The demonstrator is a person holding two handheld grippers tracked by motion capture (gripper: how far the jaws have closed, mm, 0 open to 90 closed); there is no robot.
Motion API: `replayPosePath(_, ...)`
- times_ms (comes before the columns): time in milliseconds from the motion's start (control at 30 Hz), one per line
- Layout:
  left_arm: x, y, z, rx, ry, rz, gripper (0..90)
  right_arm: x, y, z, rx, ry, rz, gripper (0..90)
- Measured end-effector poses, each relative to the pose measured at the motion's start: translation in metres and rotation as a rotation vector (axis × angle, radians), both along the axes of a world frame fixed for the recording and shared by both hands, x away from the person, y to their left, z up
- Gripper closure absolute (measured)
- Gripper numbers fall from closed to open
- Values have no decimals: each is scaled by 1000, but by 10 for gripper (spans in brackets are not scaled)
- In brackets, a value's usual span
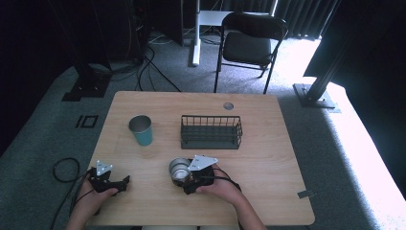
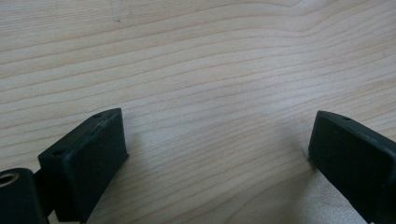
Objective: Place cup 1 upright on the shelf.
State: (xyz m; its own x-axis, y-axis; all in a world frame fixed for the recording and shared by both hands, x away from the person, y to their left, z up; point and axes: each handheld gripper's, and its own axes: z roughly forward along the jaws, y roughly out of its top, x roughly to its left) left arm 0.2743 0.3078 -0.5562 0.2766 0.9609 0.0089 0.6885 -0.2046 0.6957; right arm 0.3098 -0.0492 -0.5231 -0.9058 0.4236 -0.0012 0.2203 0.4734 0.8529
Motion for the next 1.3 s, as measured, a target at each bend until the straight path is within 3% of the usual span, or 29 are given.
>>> replayPosePath(167, 0, 0, 0, 0, 0, 0, 50, 3, 4, 0, -2, -13, -2, 122)
replayPosePath(433, 0, 0, 0, 0, 0, 0, 50, 6, 13, -2, 28, 4, -6, 110)
replayPosePath(600, 0, 0, 0, 0, 0, 0, 50, 6, 20, -4, 18, -20, -2, 134)
replayPosePath(733, 0, 0, 0, 0, 0, 0, 50, 8, 22, -3, 31, 1, -29, 141)
replayPosePath(1133, 0, 0, 0, 0, 0, 0, 50, 7, 22, 14, 29, 13, -11, 144)
replayPosePath(1300, 0, 0, 0, -3, -2, 3, 50, 7, 20, 26, 38, -5, -11, 144)
